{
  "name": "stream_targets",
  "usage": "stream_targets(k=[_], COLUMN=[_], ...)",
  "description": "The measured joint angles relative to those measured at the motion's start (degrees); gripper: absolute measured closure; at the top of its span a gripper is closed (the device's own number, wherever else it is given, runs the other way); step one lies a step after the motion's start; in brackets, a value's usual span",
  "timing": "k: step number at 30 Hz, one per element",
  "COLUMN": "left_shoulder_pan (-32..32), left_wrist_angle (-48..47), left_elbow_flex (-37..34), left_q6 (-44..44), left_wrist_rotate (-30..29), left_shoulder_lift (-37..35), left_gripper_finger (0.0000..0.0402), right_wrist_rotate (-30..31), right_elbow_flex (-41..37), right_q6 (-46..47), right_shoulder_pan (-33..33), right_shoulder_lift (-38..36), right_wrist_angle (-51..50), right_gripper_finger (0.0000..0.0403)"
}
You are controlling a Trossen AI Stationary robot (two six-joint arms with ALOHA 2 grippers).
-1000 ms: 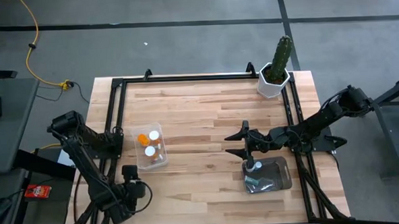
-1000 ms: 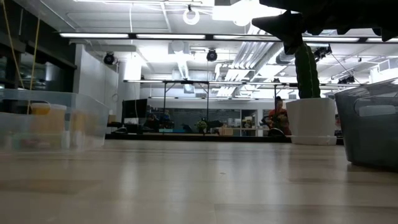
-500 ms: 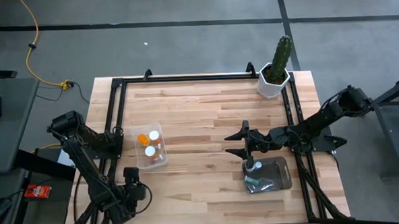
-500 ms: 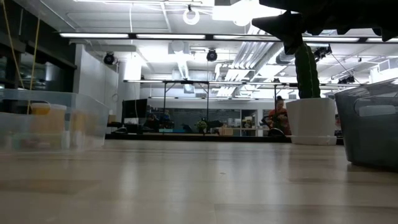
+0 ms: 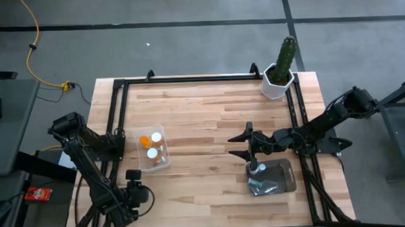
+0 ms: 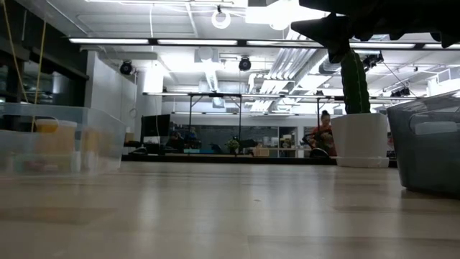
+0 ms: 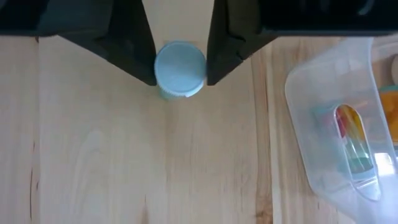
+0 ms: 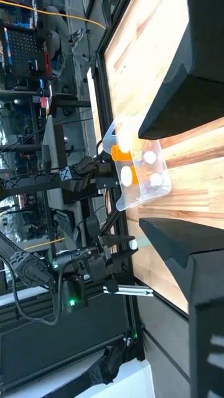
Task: Pick and place medicine bottles into bin by pill shape (circle, oval)
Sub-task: Put the blue tablet bottle into the black bin
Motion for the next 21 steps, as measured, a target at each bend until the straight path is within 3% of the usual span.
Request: stream_targets(k=[5, 9, 17, 21], left_shoulder_pan=[0.0, 0.0, 2.3, 6.6], left_wrist_angle=[-0.1, -0.1, 0.0, 0.2], left_elbow_flex=[0.0, 0.0, 0.0, 0.0], left_q6=[0.0, 2.1, 11.2, 14.2], left_wrist_rotate=[-1.8, -7.7, -38.4, -45.2], left_shoulder_lift=[-1.0, -4.7, -16.0, -18.8], left_gripper_finger=[0.0304, 0.0307, 0.0301, 0.0301], right_wrist_rotate=[0.0, 0.0, 0.0, 0.0], right_elbow_flex=[0.0, 0.0, 0.0, 0.0], right_q6=[0.0, 0.0, 0.1, 0.1], right_shoulder_pan=[0.0, 0.0, 0.0, 0.0], right_shoulder_lift=[0.0, 0.0, 0.0, 0.0], right_wrist_angle=[0.0, 0.0, 0.2, 0.2], right_gripper_finger=[0.0192, 0.0192, 0.0192, 0.0192])
